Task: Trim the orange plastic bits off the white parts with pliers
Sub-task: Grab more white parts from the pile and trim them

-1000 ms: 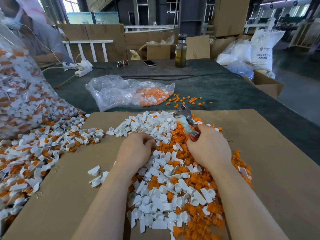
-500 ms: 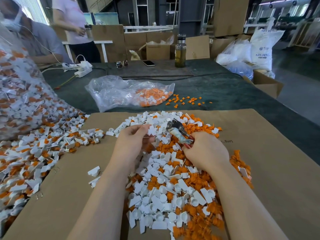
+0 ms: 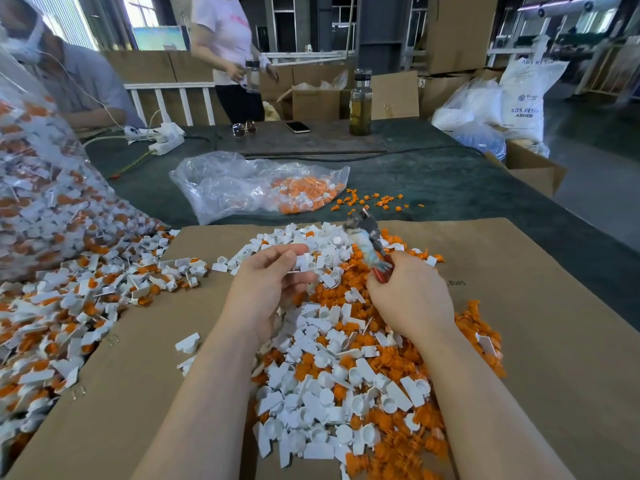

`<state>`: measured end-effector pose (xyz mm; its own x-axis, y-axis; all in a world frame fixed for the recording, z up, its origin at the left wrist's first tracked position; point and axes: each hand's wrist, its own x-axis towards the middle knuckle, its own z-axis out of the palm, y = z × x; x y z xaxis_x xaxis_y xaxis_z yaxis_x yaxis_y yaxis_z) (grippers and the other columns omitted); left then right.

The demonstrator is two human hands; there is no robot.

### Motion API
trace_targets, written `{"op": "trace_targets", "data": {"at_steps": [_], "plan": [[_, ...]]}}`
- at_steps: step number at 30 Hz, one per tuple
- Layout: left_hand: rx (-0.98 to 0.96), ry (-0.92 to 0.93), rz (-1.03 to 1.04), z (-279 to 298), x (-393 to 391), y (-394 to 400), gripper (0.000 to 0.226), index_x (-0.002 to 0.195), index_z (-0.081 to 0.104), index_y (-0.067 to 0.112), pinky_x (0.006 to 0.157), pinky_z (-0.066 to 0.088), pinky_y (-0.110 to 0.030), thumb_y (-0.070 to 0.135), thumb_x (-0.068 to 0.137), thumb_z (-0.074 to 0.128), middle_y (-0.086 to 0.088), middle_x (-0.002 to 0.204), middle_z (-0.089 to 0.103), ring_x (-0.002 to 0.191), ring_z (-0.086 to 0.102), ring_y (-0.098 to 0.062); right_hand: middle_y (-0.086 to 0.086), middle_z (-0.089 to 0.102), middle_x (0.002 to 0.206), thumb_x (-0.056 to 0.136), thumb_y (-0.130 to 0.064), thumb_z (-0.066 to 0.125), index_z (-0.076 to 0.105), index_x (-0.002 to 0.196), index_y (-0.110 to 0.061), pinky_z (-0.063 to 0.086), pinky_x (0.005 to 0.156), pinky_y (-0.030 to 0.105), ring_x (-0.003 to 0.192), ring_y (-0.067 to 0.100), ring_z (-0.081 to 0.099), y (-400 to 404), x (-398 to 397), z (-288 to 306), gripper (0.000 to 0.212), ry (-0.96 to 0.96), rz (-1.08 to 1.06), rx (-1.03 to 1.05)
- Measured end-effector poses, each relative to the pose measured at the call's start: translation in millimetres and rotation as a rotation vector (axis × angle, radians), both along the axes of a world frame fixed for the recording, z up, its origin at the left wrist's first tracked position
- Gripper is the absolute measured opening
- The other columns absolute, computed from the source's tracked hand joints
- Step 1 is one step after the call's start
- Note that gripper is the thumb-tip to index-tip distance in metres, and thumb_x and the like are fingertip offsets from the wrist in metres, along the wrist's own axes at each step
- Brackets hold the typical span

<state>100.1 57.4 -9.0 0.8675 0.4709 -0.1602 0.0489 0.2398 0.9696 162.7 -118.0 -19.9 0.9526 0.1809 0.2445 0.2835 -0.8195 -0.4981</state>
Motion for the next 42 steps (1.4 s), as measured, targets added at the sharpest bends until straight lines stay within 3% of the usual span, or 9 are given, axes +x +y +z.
{"op": "trace_targets", "data": {"at_steps": [7,12,22,27,30,33,34,38,42], "plan": [[0.198,0.008,0.013,-2.0,-1.4,-3.4,0.013,0.093,0.075,0.023,0.058,0.049,-0.026,0.019,0.082,0.08,-0.001,0.074,0.062,0.057,0.052,-0.011,-0.009,0.051,0.064,0.095,-0.036,0.056,0.055,0.082,-0.021,0.031,0.05,0.02,0.055,0.007,0.047,2.1,-0.1,7.0,0.019,0.046,0.092,0.367],[0.314,-0.045,0.104,-2.5,1.1,-6.4,0.011,0.091,0.076,0.028,0.053,0.048,-0.014,0.023,0.094,0.067,0.007,0.074,0.072,0.054,0.056,0.002,-0.011,0.046,0.061,0.095,-0.035,0.057,0.049,0.073,-0.025,0.028,0.049,0.017,0.053,0.006,0.043,3.3,-2.0,6.2,0.025,0.025,0.093,0.385],[0.265,-0.065,0.048,0.1,1.1,-17.2,0.005,0.095,0.061,0.019,0.05,0.033,-0.027,0.023,0.097,0.059,0.002,0.065,0.053,0.047,0.038,-0.009,-0.006,0.057,0.073,0.093,-0.034,0.06,0.056,0.081,-0.027,0.03,0.05,0.014,0.059,0.006,0.051,2.4,-2.2,6.8,0.015,-0.046,0.064,0.449],[0.279,-0.087,0.013,2.7,0.0,-23.6,0.033,0.105,0.07,0.022,0.041,0.033,-0.015,0.022,0.106,0.037,0.009,0.075,0.069,0.046,0.041,-0.004,-0.013,0.054,0.068,0.093,-0.037,0.06,0.06,0.091,-0.023,0.032,0.052,0.016,0.061,0.004,0.051,4.7,-3.4,4.9,0.014,-0.059,0.067,0.422],[0.375,-0.066,-0.043,4.4,-2.8,-26.2,0.035,0.12,0.067,0.031,0.049,0.041,-0.013,0.032,0.108,0.034,0.014,0.1,0.071,0.054,0.049,0.0,-0.014,0.059,0.077,0.093,-0.038,0.06,0.06,0.097,-0.024,0.036,0.054,0.015,0.068,0.005,0.057,6.9,-3.9,6.6,0.014,-0.054,0.086,0.459],[0.559,-0.049,-0.12,2.9,-4.5,-25.6,0.039,0.134,0.057,0.04,0.076,0.049,-0.02,0.046,0.105,0.033,0.014,0.119,0.064,0.077,0.061,-0.007,-0.013,0.06,0.078,0.094,-0.035,0.06,0.058,0.095,-0.026,0.039,0.049,0.01,0.07,0.001,0.058,7.6,-5.6,7.7,0.009,-0.051,0.112,0.505],[0.6,-0.05,-0.129,2.5,-4.6,-25.6,0.041,0.137,0.055,0.039,0.079,0.048,-0.022,0.047,0.104,0.033,0.012,0.116,0.065,0.083,0.062,-0.011,-0.013,0.06,0.078,0.094,-0.033,0.06,0.058,0.095,-0.026,0.041,0.05,0.008,0.073,-0.003,0.058,7.8,-5.9,7.6,0.008,-0.051,0.122,0.521],[0.514,-0.068,-0.086,1.4,-2.0,-28.4,0.03,0.127,0.056,0.028,0.046,0.039,-0.014,0.038,0.107,0.036,0.007,0.08,0.069,0.047,0.042,-0.002,-0.011,0.056,0.073,0.095,-0.03,0.06,0.056,0.092,-0.025,0.038,0.051,0.002,0.071,-0.016,0.052,9.4,-6.9,7.4,0.007,-0.038,0.142,0.544],[0.309,0.031,0.005,4.5,2.1,-27.9,0.013,0.095,0.047,0.02,0.049,0.032,-0.026,0.023,0.102,0.037,0.001,0.071,0.055,0.047,0.036,-0.009,-0.01,0.053,0.069,0.095,-0.03,0.059,0.053,0.086,-0.026,0.037,0.048,0.004,0.061,-0.013,0.051,10.5,-7.9,7.3,0.011,-0.028,0.154,0.564]]}}
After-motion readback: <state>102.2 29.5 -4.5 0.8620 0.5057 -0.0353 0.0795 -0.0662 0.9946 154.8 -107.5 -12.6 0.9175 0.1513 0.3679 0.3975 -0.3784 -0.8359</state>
